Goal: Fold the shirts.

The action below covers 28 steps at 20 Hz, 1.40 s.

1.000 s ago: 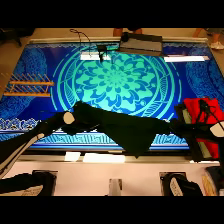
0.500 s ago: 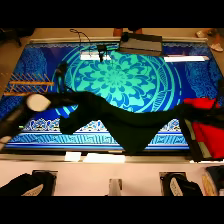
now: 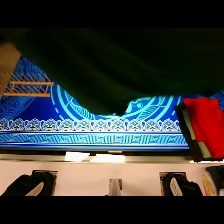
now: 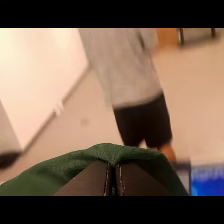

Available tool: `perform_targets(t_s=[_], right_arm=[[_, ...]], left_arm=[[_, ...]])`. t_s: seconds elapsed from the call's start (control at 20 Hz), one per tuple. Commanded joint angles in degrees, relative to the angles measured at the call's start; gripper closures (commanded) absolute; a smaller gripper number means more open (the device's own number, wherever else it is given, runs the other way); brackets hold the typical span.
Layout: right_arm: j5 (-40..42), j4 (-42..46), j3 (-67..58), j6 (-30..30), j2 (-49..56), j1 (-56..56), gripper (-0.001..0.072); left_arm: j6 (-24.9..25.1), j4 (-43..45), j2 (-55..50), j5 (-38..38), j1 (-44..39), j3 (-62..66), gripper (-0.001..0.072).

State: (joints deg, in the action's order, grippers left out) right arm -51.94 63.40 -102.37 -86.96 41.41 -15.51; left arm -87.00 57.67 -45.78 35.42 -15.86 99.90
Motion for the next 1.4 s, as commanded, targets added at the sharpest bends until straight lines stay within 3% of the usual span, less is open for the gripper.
perform_targets(t_s=[0.0, 0.15, 0.3, 0.5, 0.7, 0.85, 1.0, 1.15, 1.35], right_arm=[[1.4, 0.2, -11.5, 0.0, -1.1, 0.1, 0.0688], [-0.8, 1.5, -12.0, 0.0, -1.4, 0.1, 0.0688], [-5.7, 2.0, -12.0, -0.9, -0.5, 0.1, 0.0689], [-15.5, 7.3, -12.0, -1.8, 3.5, 0.1, 0.0689], [-33.3, 6.0, -7.3, -3.7, 14.0, 0.1, 0.0689], [-33.9, 5.7, 2.3, -2.6, 23.5, 0.1, 0.0689], [-26.8, 2.5, 11.1, -4.0, 34.4, 0.1, 0.0689], [-27.2, -5.4, 13.2, -6.1, 44.7, 0.1, 0.0689], [-27.4, -11.4, 13.2, -6.1, 50.8, 0.1, 0.0689]], left_arm=[[-0.2, 0.1, 4.0, -11.4, 0.5, 7.1, 0.0674], [0.9, 0.5, 4.6, -19.5, 0.5, 7.2, 0.0674], [0.9, 1.5, 3.8, -20.0, 0.5, 7.2, 0.0674], [0.8, 12.2, 1.2, -17.1, 0.6, 7.2, 0.0674], [0.8, 23.4, -5.4, -3.1, 0.6, 7.2, 0.0674], [-1.9, 36.8, -14.3, 12.3, 1.4, 7.2, 0.0674], [-3.4, 37.2, -25.2, 23.1, 4.0, 7.2, 0.0672], [-6.4, 36.6, -35.2, 29.7, 4.0, 7.2, 0.0671], [-10.4, 28.2, -45.5, 38.8, 3.7, 7.2, 0.0671]])
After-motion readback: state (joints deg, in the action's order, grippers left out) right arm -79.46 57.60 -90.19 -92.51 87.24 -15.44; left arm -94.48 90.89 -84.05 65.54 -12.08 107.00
